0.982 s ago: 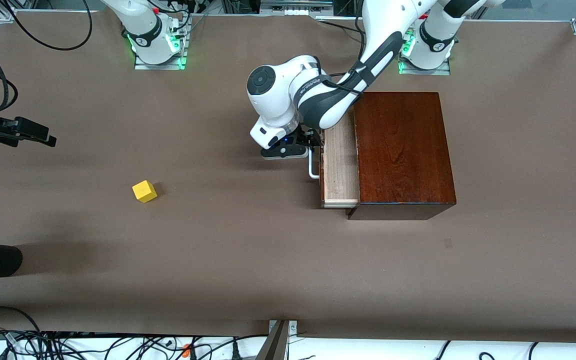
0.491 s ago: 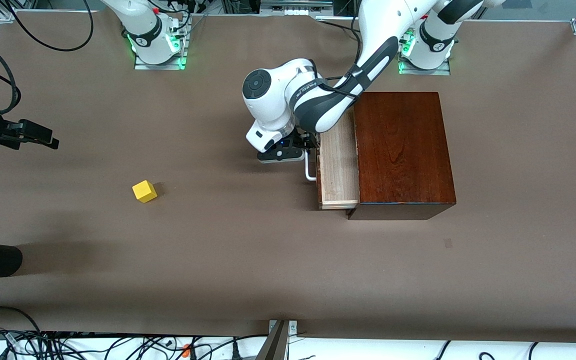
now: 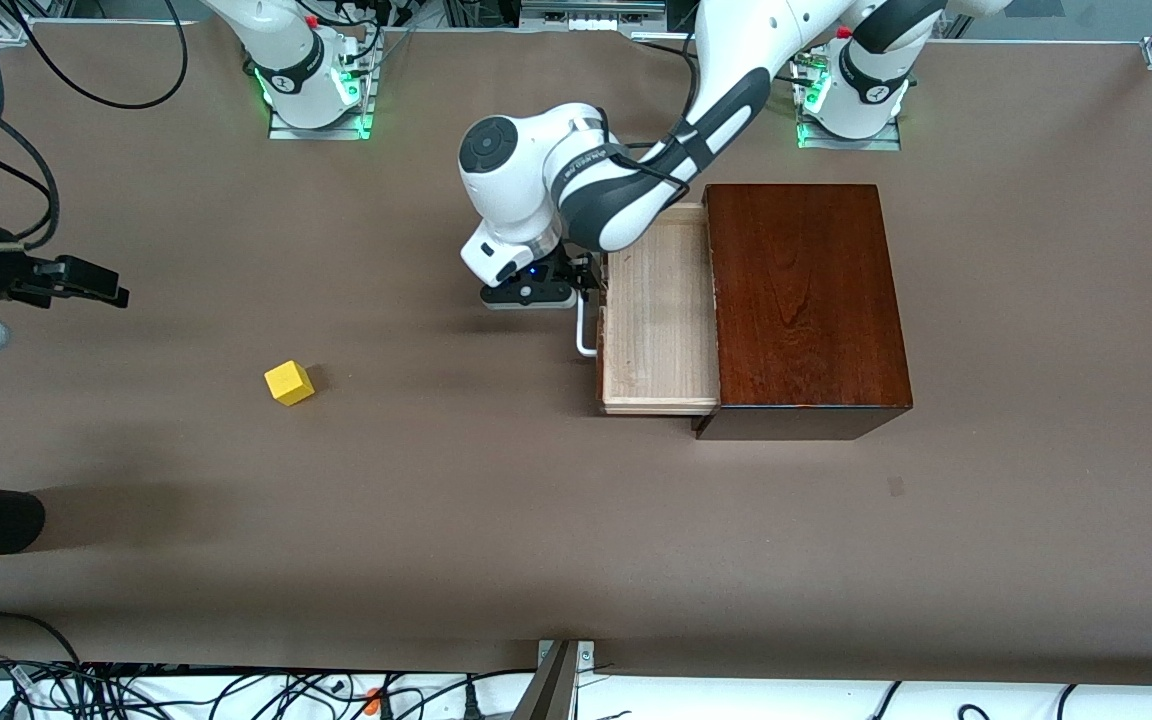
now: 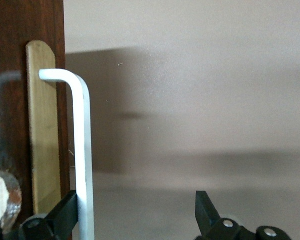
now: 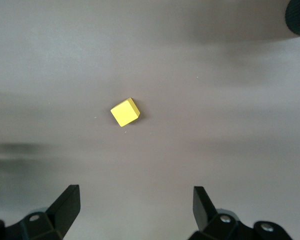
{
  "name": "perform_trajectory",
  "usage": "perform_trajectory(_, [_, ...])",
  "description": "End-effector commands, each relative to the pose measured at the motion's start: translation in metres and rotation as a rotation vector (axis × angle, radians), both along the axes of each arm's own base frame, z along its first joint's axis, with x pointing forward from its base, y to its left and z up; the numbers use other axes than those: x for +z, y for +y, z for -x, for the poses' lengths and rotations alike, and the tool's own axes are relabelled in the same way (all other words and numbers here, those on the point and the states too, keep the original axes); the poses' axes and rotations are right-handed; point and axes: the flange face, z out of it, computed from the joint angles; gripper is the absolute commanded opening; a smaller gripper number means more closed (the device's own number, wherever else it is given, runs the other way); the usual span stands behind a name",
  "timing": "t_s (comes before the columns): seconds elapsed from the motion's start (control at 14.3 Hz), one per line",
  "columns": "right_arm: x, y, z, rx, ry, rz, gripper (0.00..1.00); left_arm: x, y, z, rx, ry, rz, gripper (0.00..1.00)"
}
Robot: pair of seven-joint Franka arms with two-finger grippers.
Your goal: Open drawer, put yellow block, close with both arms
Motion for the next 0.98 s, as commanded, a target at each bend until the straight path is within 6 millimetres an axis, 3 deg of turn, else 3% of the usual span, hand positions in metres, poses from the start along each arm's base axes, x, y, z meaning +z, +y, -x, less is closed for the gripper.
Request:
perform_trajectory(0.0, [0.004,-0.001,-0.001,-0.009,-0.006,0.013,1.00,0.025,-0.009,-0.005,0.012,-0.010,0.051,1.00])
perform_trajectory(0.21, [0.004,0.000,-0.001,-0.007,-0.006,0.015,1.00,0.094,0.026,-0.026,0.052,0.012,0.075,1.00])
perform_trajectory(0.42, [0.004,0.001,-0.001,-0.007,-0.006,0.015,1.00,0.153,0.085,-0.053,0.089,0.065,0.107,1.00])
perform_trajectory(0.63, [0.005,0.001,-0.001,-0.007,-0.008,0.012,1.00,0.186,0.135,-0.076,0.161,0.036,0.112,1.00])
perform_trajectory(0.91, [0.002,0.003,-0.001,-0.007,0.003,0.010,1.00,0.214,0.192,-0.106,0.249,0.015,0.124,1.00])
